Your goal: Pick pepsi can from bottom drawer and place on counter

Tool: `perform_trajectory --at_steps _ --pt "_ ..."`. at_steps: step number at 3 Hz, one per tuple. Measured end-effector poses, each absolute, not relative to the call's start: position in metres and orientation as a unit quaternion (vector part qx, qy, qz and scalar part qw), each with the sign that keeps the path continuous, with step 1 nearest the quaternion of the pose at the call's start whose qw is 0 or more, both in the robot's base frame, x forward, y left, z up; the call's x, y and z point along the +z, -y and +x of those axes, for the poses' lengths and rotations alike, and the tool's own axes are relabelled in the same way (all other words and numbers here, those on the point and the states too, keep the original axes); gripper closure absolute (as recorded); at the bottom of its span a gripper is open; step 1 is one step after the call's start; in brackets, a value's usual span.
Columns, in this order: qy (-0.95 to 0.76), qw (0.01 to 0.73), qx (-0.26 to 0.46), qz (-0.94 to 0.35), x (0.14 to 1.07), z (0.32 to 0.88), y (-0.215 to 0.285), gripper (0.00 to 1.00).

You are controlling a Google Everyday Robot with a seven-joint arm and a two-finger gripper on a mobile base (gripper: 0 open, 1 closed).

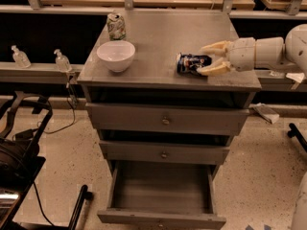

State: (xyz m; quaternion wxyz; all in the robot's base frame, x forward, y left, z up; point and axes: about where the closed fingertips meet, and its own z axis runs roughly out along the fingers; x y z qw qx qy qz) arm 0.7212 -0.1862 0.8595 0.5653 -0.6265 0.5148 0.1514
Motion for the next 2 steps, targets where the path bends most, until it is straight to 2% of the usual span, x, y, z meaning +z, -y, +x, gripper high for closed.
perform_trajectory --at_steps 1,2 --pt "-0.506 0.557 0.129 -0.646 0.8613 0.7256 0.1815 0.51" --pt "-0.503 0.548 0.114 -0.659 0.861 0.7261 0.1791 0.28"
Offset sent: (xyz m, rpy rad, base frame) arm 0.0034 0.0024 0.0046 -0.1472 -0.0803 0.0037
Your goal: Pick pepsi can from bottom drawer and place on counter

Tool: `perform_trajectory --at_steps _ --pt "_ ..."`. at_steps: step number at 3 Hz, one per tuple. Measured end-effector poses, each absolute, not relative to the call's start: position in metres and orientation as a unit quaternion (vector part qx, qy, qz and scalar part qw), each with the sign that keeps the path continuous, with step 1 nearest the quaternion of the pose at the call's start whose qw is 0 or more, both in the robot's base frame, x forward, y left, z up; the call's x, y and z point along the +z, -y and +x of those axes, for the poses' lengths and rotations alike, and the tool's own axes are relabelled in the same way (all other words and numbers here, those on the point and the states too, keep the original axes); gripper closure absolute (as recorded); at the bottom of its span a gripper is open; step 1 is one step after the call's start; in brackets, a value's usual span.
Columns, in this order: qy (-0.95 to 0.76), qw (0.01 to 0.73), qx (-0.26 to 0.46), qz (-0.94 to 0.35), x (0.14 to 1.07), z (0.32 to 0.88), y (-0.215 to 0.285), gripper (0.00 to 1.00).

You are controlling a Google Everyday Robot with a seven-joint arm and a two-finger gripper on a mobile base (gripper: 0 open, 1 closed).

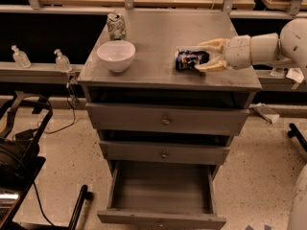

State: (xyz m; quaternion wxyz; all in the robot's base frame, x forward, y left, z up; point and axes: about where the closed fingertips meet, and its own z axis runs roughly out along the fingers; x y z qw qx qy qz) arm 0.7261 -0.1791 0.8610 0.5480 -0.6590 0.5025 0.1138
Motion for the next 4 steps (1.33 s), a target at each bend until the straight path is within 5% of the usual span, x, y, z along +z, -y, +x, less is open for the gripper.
perform_trajectory --at_steps 1,2,3,4 --pt "-0.501 0.546 0.115 -0.662 0.862 0.724 0.179 0.05" --pt "-0.501 0.553 0.123 -0.654 0.869 0.72 0.184 0.07" --pt "-0.504 0.562 0.136 -0.642 0.875 0.718 0.188 0.3" --pt "-0.516 0.569 0.153 -0.621 0.881 0.712 0.203 0.29"
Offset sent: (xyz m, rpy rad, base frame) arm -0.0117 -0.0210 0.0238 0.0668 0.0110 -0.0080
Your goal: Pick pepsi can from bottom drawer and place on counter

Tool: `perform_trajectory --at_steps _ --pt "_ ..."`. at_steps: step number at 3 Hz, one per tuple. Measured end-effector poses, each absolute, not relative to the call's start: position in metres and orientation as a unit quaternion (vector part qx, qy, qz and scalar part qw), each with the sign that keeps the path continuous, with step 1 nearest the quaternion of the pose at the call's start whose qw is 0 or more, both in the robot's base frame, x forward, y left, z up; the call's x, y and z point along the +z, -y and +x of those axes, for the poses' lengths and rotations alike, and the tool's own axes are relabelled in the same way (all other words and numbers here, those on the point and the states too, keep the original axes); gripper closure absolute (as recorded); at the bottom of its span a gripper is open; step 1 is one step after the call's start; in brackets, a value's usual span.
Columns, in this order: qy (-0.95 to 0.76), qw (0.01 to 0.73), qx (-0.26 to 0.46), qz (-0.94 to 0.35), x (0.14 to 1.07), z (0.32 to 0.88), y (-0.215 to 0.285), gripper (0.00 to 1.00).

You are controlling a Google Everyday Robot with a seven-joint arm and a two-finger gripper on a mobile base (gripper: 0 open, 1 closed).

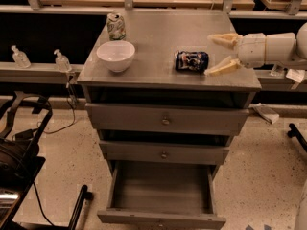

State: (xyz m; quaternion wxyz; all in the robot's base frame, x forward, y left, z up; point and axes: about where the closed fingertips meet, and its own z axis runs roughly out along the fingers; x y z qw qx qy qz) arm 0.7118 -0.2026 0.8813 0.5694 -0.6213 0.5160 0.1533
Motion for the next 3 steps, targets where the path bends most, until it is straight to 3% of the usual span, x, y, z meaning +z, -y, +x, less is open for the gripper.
perform_trajectory --at_steps 1,2,3 --pt "-0.525 0.572 0.16 -0.609 0.8814 0.7081 0.2146 0.07" --pt "-0.524 0.572 0.162 -0.61 0.8804 0.7089 0.2115 0.0" --pt "-0.524 0.572 0.162 -0.61 0.8803 0.7089 0.2114 0.0"
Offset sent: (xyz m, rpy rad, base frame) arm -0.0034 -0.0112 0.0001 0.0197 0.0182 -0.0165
